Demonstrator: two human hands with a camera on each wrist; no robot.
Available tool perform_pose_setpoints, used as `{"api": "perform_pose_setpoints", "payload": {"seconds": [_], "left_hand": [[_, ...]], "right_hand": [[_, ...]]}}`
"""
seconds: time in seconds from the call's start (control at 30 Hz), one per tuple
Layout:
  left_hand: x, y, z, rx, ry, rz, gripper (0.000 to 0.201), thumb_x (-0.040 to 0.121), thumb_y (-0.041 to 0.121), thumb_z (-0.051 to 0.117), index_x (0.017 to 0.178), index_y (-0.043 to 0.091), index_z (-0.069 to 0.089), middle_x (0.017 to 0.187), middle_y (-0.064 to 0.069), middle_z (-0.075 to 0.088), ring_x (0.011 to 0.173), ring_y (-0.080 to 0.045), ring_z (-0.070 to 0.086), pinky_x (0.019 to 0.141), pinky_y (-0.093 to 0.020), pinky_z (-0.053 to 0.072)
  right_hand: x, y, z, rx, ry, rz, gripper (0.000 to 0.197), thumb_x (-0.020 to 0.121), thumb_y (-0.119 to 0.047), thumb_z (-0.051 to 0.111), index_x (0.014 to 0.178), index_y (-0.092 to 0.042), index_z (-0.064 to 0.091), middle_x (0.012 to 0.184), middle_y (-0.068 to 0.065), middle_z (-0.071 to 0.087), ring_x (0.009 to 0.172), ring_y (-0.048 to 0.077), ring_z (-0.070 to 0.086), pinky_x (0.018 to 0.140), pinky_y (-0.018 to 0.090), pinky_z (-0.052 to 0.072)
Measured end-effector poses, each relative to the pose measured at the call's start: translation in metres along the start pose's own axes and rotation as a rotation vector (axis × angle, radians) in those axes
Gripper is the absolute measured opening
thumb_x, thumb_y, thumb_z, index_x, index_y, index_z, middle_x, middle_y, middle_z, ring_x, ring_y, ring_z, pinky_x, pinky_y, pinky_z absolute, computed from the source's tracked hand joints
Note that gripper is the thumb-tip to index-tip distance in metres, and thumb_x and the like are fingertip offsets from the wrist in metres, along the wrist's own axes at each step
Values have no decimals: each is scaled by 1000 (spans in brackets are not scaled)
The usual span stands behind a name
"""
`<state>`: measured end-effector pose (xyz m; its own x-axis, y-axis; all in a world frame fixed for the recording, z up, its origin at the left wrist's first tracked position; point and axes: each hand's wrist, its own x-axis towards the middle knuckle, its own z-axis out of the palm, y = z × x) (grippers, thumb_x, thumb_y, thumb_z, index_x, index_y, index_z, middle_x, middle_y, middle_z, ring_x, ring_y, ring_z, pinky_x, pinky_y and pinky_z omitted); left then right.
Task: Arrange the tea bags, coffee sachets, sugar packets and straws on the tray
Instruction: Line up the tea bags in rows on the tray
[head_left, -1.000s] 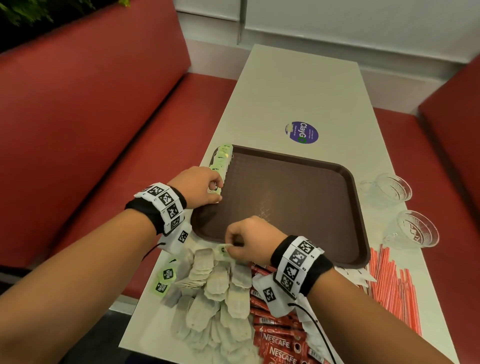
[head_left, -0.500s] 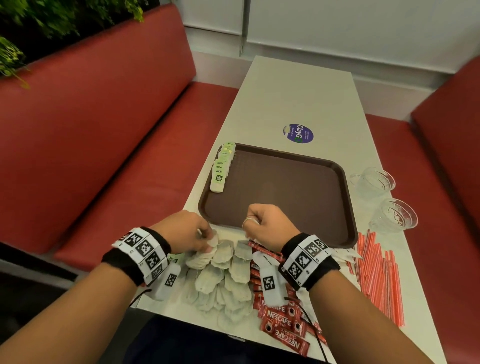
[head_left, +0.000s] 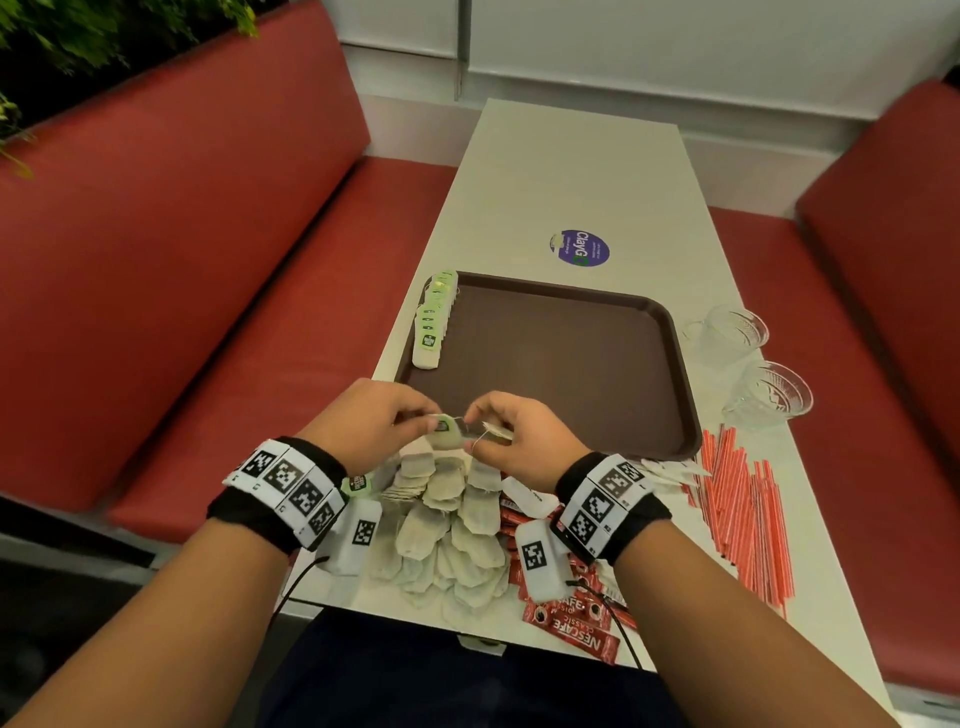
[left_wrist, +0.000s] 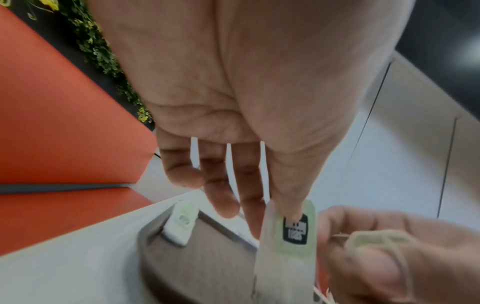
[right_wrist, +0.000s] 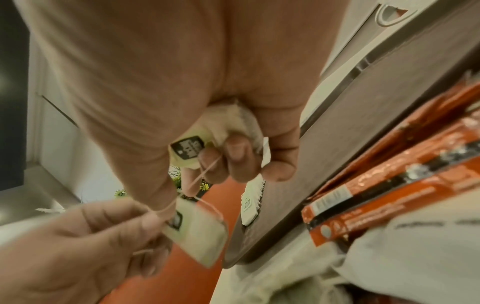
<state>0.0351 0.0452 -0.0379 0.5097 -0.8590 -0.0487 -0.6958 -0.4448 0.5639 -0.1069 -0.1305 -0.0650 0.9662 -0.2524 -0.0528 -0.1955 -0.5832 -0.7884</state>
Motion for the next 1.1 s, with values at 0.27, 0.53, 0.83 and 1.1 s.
{"api": "perform_pose_setpoints", "payload": {"seconds": [0.27,0.53,0.83,1.1], "left_hand": [[11,10,-10,-157,138,181,10,92,23,69,100,25,76,87,11,71,81,-8,65,74,-25,50],[26,0,0,-338,180,7,9,86,22,77,89,28,72,76,14,69,64,-1,55,61,-13,43],[88,-37,-26,-66,367,-268,12,84,23,75,91,29,66,76,12,69,76,-4,61,70,-22,43],[141,-72,-3,23,92,-546,43,74,33,85,105,26,56,102,1,67,92,-19,62,72,-32,45]], "right_hand": [[19,-7,2,64,71,-30,5,91,-19,67,94,-18,70,68,-11,60,57,1,51,57,23,44],[35,-7,-6,295,130,-2,10,90,-22,73,93,-13,71,73,-4,65,59,0,51,57,17,42],[49,15,-21,323,190,117,10,93,-11,52,92,-17,44,76,5,54,59,13,44,57,33,41],[47,28,-23,343,174,161,4,84,-12,54,83,-10,58,65,-5,58,61,13,51,61,35,46]]}}
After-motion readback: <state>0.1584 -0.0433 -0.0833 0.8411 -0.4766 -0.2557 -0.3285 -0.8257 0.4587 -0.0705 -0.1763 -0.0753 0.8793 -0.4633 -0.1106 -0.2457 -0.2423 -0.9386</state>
